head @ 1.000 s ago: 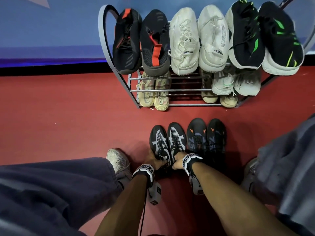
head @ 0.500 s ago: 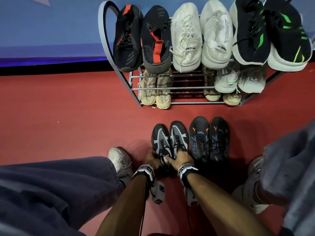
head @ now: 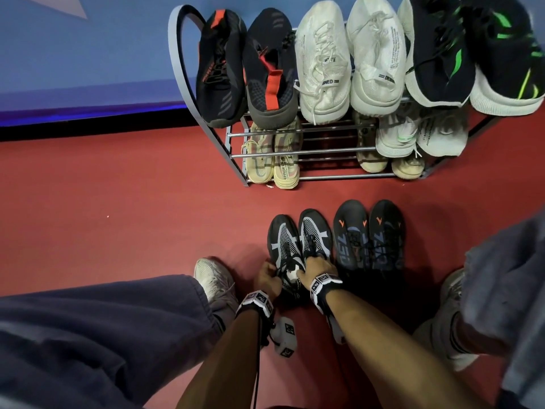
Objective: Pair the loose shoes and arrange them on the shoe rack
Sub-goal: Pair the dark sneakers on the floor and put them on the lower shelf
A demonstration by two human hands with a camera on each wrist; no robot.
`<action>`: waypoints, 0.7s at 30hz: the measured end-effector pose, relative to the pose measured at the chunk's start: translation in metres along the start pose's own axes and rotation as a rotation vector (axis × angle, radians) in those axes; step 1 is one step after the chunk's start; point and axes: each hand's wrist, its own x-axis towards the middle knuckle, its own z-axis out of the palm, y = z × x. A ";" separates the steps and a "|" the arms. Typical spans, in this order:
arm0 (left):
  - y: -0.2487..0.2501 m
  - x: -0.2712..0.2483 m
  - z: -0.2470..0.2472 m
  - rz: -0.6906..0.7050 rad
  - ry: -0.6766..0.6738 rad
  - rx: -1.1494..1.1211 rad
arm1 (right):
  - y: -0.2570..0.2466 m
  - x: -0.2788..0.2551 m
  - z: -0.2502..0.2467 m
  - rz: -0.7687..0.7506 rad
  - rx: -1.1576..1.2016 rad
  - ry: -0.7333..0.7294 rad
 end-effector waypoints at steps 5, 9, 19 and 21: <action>0.003 -0.001 0.001 -0.046 0.008 0.004 | 0.008 -0.005 -0.003 -0.068 0.105 -0.023; 0.027 -0.012 -0.001 -0.157 0.088 -0.090 | 0.013 -0.013 -0.010 -0.129 0.145 0.026; 0.097 -0.052 -0.050 0.029 0.181 -0.193 | -0.020 -0.053 -0.063 -0.177 0.266 0.305; 0.114 -0.063 -0.063 0.092 0.172 -0.143 | -0.029 -0.069 -0.081 -0.206 0.249 0.358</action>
